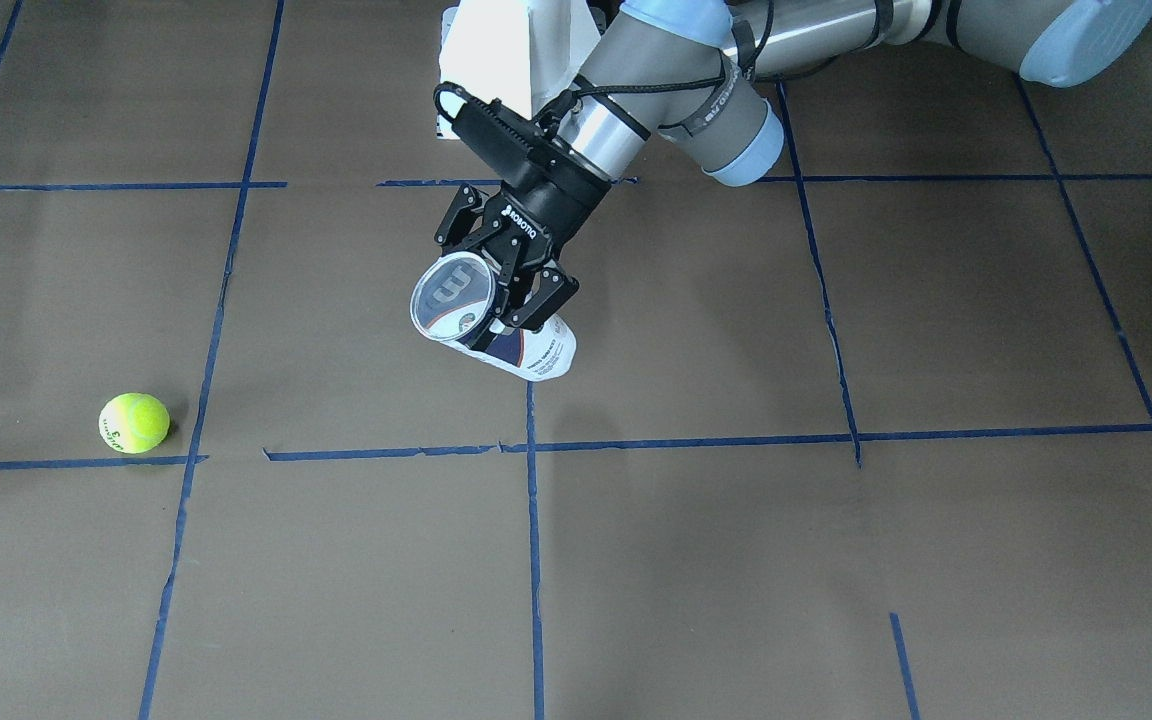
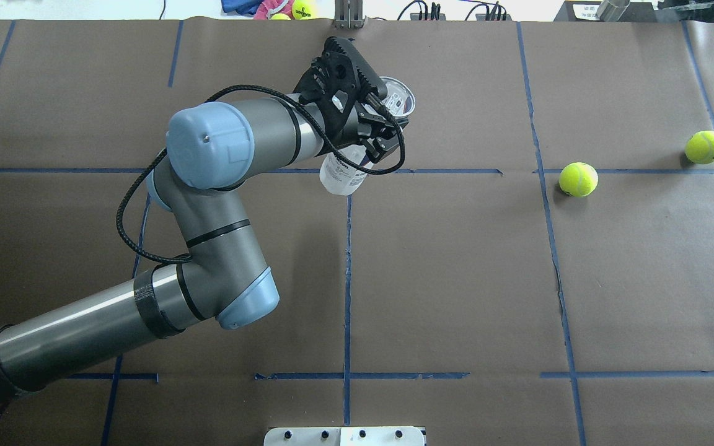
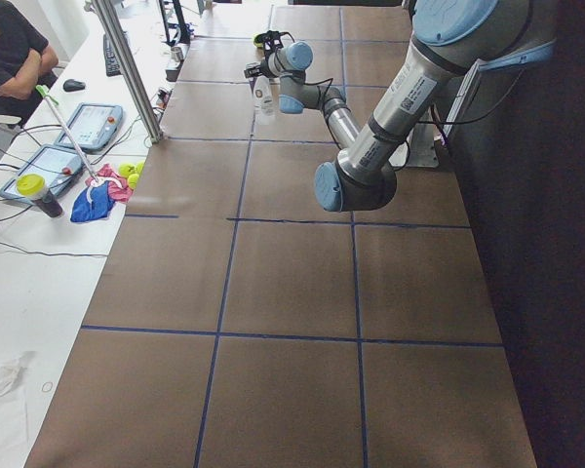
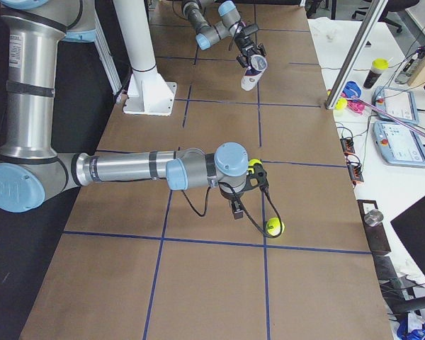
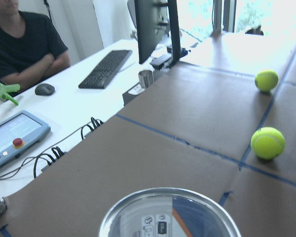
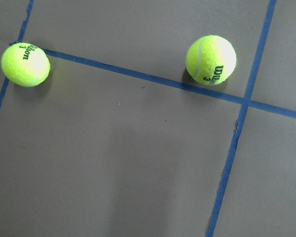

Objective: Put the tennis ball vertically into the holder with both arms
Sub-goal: 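Lift the upright can with the left gripper and hold it mid-table, then lower the right gripper onto the nearer tennis ball and grasp it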

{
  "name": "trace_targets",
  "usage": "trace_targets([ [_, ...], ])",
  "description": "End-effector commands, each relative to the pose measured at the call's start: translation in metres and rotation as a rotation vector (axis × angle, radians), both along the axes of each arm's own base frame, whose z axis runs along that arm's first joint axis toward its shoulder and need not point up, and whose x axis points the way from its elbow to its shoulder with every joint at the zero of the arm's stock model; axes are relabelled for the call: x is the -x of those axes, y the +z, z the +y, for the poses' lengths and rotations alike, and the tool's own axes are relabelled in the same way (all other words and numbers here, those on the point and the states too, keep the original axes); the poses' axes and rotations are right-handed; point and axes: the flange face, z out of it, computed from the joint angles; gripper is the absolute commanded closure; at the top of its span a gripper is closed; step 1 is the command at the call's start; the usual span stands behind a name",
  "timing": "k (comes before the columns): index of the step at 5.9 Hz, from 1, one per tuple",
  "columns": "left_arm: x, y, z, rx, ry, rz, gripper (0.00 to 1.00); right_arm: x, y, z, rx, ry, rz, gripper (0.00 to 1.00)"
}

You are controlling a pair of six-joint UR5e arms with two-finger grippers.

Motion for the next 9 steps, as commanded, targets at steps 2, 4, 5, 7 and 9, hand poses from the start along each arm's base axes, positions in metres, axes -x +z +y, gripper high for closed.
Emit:
trace_targets([
  [2,-0.012,0.049,0.029,-0.045,-0.137,0.286,0.34,0.070,-0.095,-0.075,0.023,0.074,-0.006,0.01],
  [4,-0.039,0.092,0.045,-0.034,-0.174,0.353,0.34,0.130,-0.136,-0.097,0.029,0.160,0.087,0.00],
  [5,-0.046,0.101,0.048,-0.030,-0.177,0.347,0.34,0.138,-0.135,-0.098,0.018,0.160,0.109,0.00],
  [7,-0.053,0.129,0.063,-0.020,-0.155,0.323,0.33,0.184,-0.138,-0.088,-0.015,0.150,0.081,0.00],
  [9,-0.055,0.134,0.067,-0.019,-0.150,0.318,0.31,0.228,-0.124,-0.068,0.010,0.216,0.079,0.00],
])
